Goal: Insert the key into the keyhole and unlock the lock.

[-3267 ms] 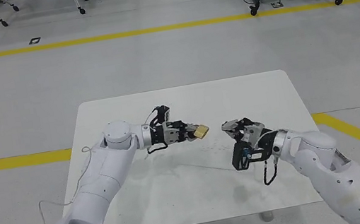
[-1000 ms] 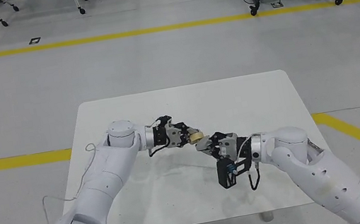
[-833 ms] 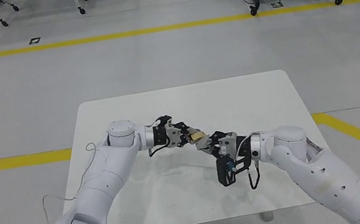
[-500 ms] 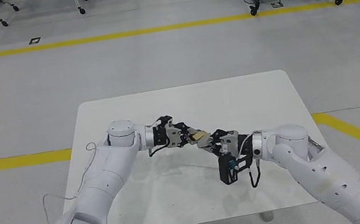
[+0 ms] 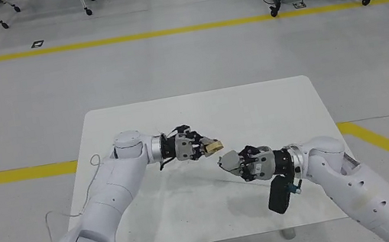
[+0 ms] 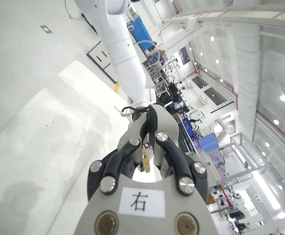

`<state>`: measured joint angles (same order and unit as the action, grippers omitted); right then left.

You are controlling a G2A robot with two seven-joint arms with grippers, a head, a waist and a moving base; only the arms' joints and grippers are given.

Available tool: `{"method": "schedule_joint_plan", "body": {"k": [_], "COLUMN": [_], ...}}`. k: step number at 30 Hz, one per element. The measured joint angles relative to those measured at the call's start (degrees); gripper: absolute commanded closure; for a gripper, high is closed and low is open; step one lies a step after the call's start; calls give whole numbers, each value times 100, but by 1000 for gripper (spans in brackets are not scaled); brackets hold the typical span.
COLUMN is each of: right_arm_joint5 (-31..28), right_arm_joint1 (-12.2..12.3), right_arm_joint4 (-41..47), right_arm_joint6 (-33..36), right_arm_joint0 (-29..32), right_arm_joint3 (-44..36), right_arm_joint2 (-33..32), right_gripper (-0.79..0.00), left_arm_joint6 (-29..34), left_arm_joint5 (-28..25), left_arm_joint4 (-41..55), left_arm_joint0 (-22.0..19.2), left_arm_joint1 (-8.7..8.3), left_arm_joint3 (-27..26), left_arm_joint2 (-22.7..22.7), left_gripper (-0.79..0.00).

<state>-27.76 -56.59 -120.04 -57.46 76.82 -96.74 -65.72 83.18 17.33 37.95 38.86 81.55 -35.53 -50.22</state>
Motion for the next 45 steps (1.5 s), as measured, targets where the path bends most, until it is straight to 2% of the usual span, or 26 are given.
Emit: {"method": "schedule_joint_plan", "body": {"k": [10, 14, 18, 34, 45], "right_arm_joint5": [-30, -244, -455, -666, -662], "right_arm_joint1": [-7, -23, -56, -108, -141], "right_arm_joint4": [113, 11, -17, 83, 215], "right_arm_joint6": [-38, 354, 442, -174, 30], "right_arm_joint0": [-8, -110, -312, -1009, -1259], "right_arm_joint3": [53, 81, 260, 1184, 1426], "right_arm_joint2": [49, 238, 484, 925, 1091], "right_gripper": [0, 0, 0, 0, 0], "left_arm_joint6": [88, 17, -17, -3, 76], "left_arm_joint5": [15, 112, 165, 198, 146], "left_arm_joint4": [-132, -161, -185, -395, -381], "left_arm_joint0": [-111, -124, -148, -212, -250], "left_arm_joint1": [31, 59, 75, 140, 161], "left_arm_joint3": [180, 223, 269, 345, 410], "left_arm_joint2": [111, 167, 200, 386, 397], "left_gripper": [0, 0, 0, 0, 0]}}
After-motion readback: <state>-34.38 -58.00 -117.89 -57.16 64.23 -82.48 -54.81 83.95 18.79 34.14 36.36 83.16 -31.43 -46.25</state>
